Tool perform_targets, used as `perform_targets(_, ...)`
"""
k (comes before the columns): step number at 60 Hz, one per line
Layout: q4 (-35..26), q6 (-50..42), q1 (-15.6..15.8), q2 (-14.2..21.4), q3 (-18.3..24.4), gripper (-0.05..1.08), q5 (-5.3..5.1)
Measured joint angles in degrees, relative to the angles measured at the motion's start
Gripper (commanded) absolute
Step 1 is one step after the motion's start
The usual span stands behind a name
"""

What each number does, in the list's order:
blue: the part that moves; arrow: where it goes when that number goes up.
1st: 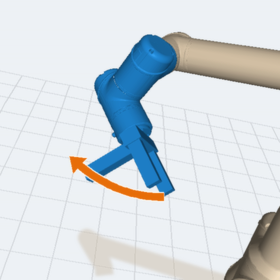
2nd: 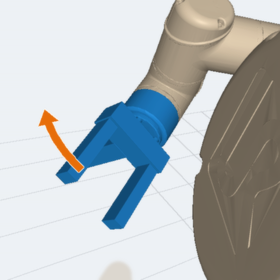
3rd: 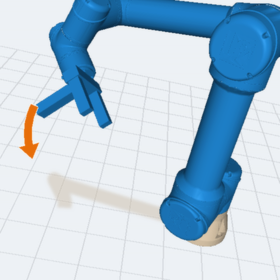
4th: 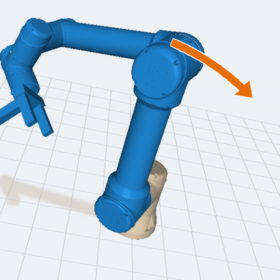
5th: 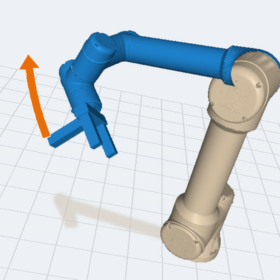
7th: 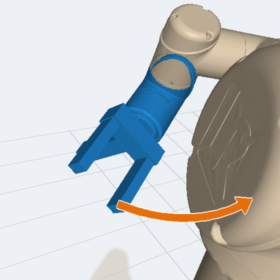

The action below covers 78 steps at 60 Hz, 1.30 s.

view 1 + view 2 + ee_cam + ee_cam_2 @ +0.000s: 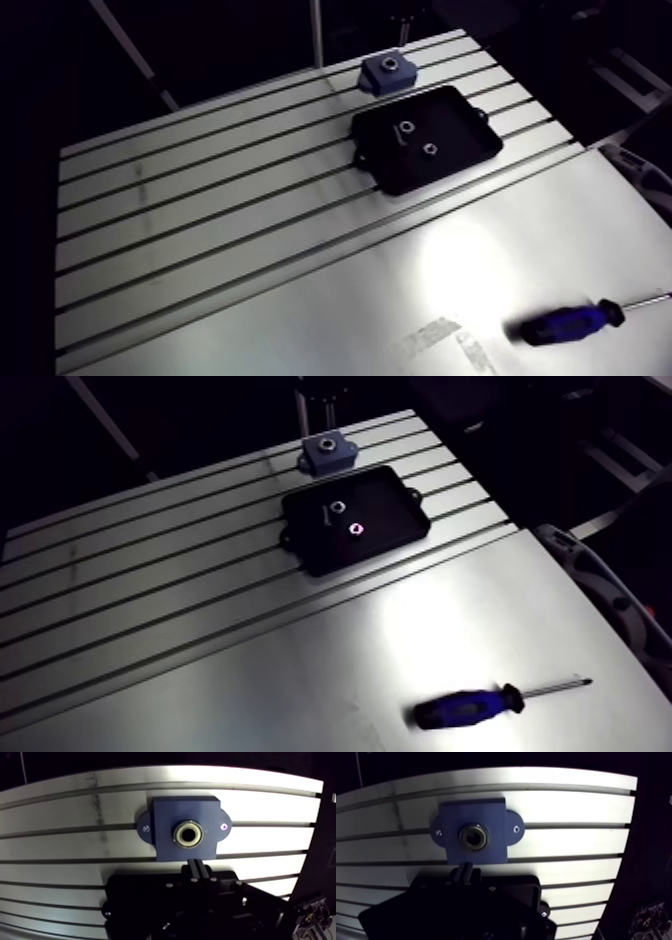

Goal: Pick up the bearing and press it into the housing until flush.

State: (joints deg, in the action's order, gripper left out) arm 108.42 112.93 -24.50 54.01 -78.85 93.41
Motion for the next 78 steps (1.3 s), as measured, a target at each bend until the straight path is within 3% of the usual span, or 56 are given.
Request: perform_targets(78, 3.4, -0.2, 0.7, -3.8, 0.4, 1.08, 0.3)
